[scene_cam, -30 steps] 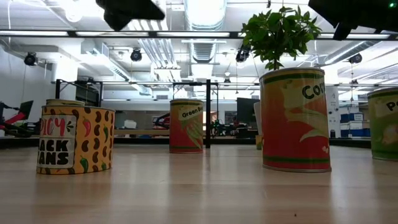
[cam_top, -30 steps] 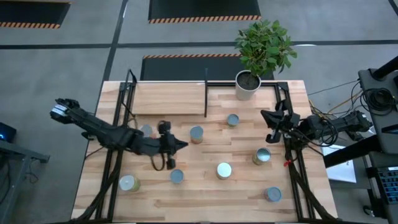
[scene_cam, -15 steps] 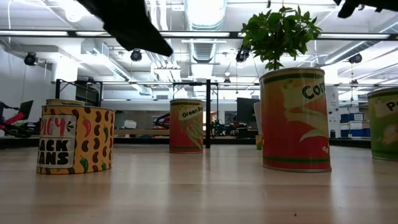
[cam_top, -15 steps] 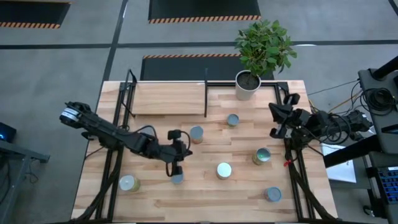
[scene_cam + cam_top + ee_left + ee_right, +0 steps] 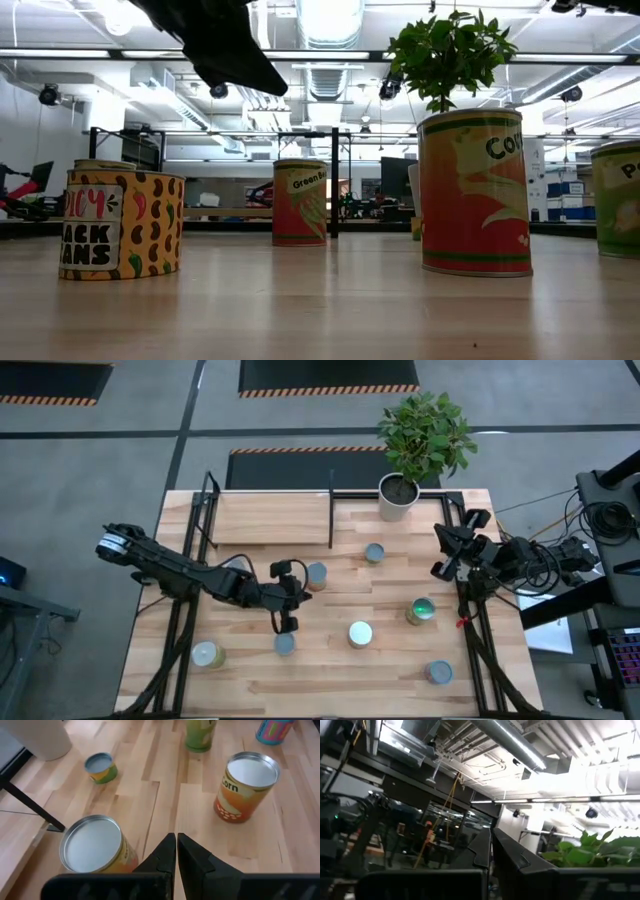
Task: Pick and place cans onto a shelf
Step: Put the orange green beans can on the shelf
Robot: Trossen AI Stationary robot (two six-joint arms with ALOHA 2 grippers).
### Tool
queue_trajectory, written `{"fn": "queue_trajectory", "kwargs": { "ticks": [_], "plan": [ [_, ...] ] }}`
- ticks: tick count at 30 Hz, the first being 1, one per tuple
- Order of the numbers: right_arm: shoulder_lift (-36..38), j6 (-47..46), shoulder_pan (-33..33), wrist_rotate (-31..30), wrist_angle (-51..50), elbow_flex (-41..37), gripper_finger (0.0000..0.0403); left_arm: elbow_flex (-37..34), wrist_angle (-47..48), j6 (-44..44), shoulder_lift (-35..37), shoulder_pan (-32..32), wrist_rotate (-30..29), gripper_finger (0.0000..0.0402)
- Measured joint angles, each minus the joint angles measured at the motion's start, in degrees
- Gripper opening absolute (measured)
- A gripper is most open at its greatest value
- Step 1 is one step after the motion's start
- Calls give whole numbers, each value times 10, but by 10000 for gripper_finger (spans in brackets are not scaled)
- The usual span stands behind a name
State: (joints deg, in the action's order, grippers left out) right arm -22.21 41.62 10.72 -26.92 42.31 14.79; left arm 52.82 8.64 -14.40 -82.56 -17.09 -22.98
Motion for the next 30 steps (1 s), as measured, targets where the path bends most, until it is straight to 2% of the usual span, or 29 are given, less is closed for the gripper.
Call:
{"fn": "queue_trajectory", "kwargs": {
  "ticks": [11,15,20,30],
  "plan": [
    [0,5,0,0,-1,10,9,0,-12,-3,-2,22,0,2],
    [0,4,0,0,-1,10,9,0,-12,-3,-13,37,0,28],
    [0,4,0,-1,-1,10,9,0,-19,-15,-27,65,10,102],
    [0,-1,0,-1,-17,10,9,0,-28,-6,-54,115,12,303]
  ]
}}
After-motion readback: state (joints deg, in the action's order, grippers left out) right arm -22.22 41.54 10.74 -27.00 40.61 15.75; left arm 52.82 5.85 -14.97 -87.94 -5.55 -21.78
